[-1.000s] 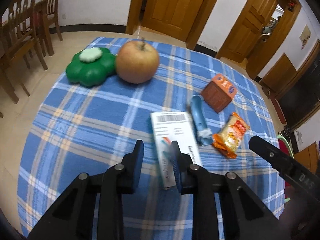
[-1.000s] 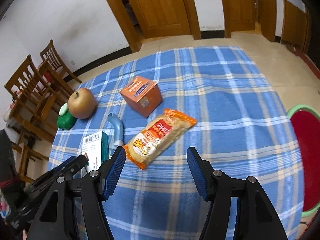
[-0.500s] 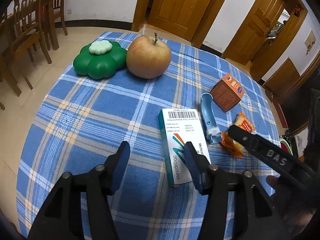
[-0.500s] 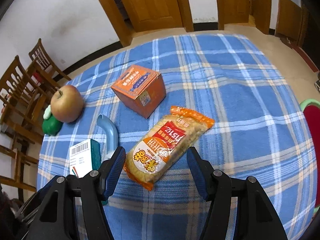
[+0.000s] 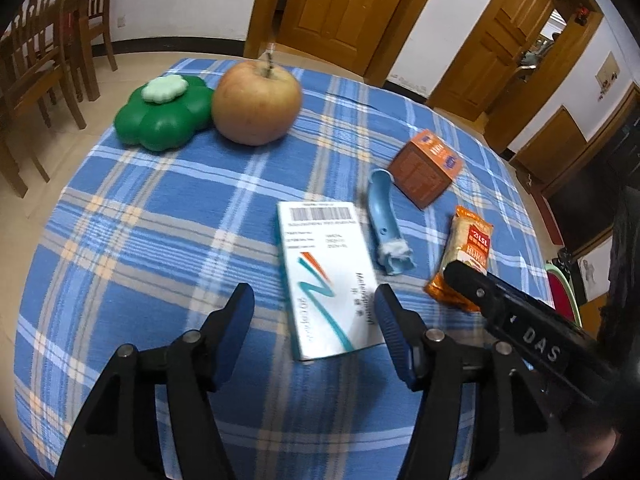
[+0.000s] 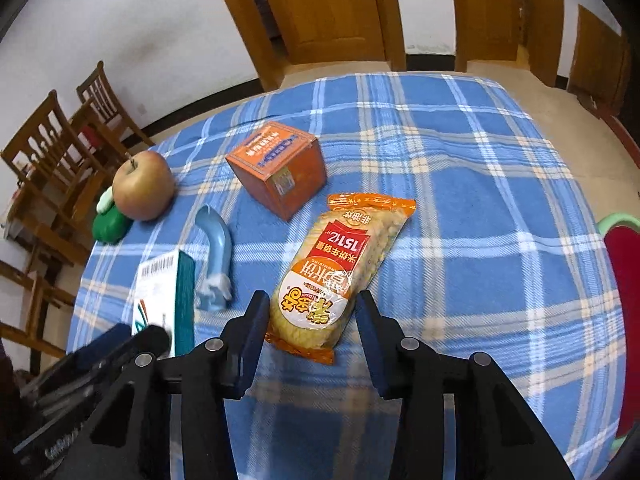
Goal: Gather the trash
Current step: 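Grasp the white medicine box with the left gripper while the right grasps the orange snack bag, then carry the snack bag in the right gripper and medicine box in the left toward the red bucket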
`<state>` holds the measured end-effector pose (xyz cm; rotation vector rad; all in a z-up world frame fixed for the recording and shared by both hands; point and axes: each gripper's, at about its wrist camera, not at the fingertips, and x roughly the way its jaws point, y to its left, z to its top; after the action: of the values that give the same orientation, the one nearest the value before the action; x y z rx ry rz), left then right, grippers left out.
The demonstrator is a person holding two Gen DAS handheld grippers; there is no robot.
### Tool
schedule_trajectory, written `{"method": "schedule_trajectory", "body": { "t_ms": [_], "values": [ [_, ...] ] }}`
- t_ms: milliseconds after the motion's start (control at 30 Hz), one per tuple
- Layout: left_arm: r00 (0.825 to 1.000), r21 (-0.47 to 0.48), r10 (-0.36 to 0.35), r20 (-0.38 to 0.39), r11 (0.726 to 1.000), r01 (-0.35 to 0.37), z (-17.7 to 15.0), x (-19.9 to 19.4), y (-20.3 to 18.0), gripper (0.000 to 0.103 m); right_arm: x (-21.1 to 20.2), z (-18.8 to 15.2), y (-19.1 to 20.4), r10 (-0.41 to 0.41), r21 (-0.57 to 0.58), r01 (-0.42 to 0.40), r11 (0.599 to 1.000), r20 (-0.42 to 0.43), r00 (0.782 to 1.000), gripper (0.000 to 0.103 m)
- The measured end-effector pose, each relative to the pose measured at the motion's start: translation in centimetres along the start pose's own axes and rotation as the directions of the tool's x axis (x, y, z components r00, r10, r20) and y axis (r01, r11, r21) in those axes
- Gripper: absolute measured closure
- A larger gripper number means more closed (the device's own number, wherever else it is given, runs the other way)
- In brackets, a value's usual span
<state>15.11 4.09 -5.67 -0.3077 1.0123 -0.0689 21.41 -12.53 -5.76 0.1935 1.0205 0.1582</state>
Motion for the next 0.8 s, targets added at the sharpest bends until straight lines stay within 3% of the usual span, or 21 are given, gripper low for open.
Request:
{"method": "schedule_trajectory", "body": {
  "t_ms": [433,600,800],
  "values": [
    [0.998,0.094,0.056,0.008,0.994,-0.057,-0.4,1.1,-2.1,0.04,-4.0,-3.2,-3.8,0.027,0.041,-0.028,0.999,0.02,0.999,0.059],
    [1.0,0.096,0.013,-0.01,0.995,-0.012,-0.7,0.8,-2.4,0.04,-6.2,-4.7,-5.3,0.029,0.076,-0.032,0.997,0.046,0.999,0.059],
    [0.999,0.115,0.035,0.016,0.993,-0.037,-0.8,1.0,-2.8,0.04,-8.7,-6.3,-7.7,0.006,0.126,-0.015,0.992,0.076,0.997,0.059]
  ]
}}
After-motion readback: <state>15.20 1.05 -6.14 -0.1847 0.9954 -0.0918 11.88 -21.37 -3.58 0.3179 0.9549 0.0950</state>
